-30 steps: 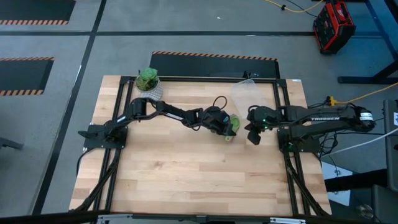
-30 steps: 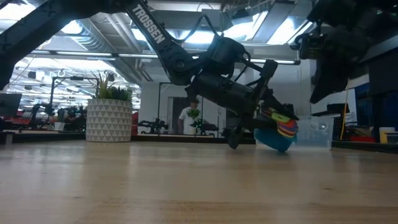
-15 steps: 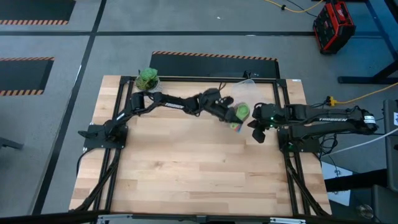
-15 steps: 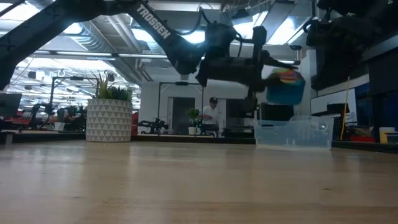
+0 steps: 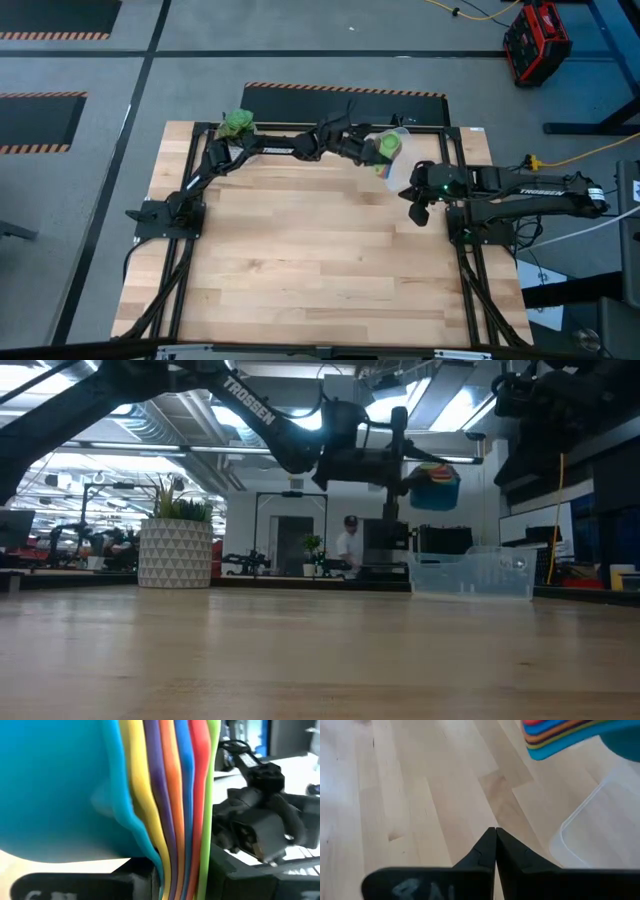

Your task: Nest measuring cups in basket

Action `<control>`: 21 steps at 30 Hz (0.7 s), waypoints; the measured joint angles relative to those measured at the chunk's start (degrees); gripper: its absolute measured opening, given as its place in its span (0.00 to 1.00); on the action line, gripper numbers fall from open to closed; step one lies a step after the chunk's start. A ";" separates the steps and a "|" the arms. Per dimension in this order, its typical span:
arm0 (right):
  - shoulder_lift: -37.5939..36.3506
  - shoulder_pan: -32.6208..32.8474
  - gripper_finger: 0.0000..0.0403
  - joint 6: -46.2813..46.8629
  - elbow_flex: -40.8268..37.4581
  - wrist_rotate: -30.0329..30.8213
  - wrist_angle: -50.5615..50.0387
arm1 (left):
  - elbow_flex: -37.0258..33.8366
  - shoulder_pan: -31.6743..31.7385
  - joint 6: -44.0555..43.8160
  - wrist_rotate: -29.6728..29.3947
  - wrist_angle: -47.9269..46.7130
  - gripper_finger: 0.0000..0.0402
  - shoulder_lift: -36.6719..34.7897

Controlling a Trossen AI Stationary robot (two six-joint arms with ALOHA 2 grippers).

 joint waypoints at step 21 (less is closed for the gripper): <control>0.02 0.00 0.03 -0.07 0.00 0.00 2.11 | 0.04 -2.44 -2.64 -5.07 0.88 0.21 6.34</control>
